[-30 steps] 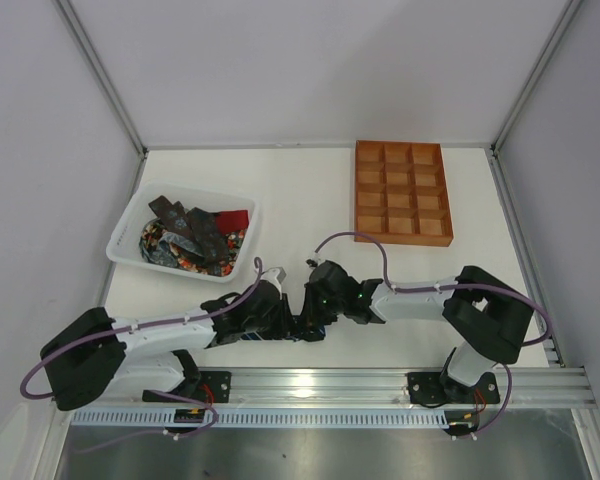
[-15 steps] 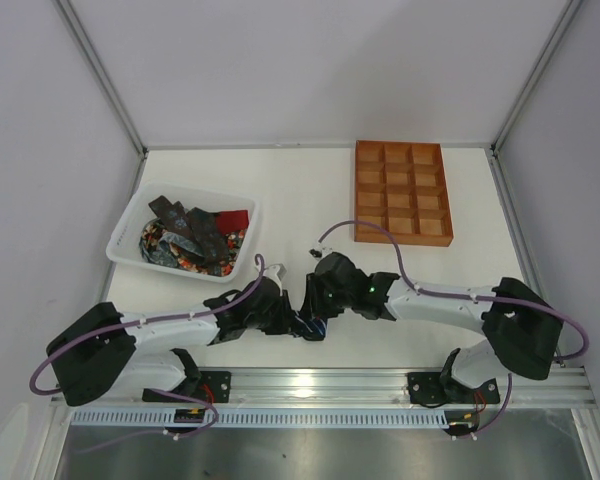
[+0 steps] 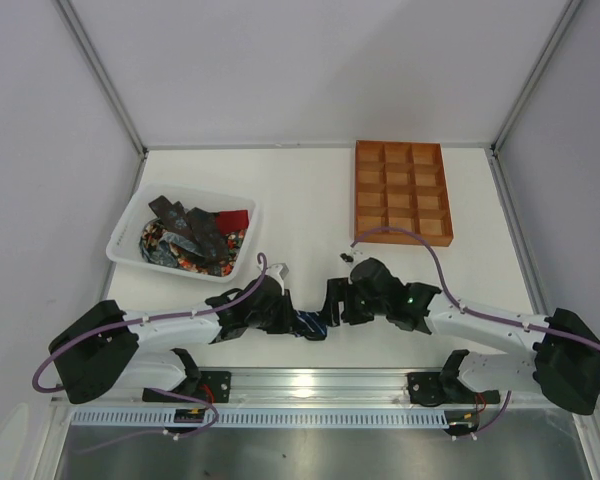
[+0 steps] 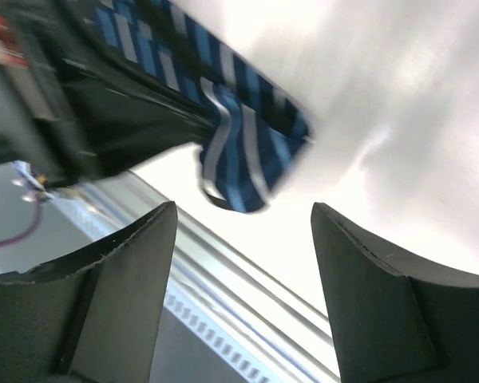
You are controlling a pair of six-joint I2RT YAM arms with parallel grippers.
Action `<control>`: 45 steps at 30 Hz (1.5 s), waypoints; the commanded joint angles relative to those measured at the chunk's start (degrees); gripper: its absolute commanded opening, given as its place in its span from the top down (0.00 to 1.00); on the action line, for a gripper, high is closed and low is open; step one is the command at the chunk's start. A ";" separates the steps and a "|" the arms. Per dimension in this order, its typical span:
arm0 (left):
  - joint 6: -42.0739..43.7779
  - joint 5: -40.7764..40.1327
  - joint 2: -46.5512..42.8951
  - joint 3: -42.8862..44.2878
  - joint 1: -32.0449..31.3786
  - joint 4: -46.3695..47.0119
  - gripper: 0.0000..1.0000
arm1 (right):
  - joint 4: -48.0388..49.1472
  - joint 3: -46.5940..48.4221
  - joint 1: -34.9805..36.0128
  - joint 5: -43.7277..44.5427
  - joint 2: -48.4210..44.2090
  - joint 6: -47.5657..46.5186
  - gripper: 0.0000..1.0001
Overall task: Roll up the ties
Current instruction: Roll the tie
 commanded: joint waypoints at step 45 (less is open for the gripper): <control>3.15 -1.00 -1.89 4.62 0.43 -3.85 0.80 | 18.72 -6.88 -1.21 -4.15 9.82 -6.43 0.39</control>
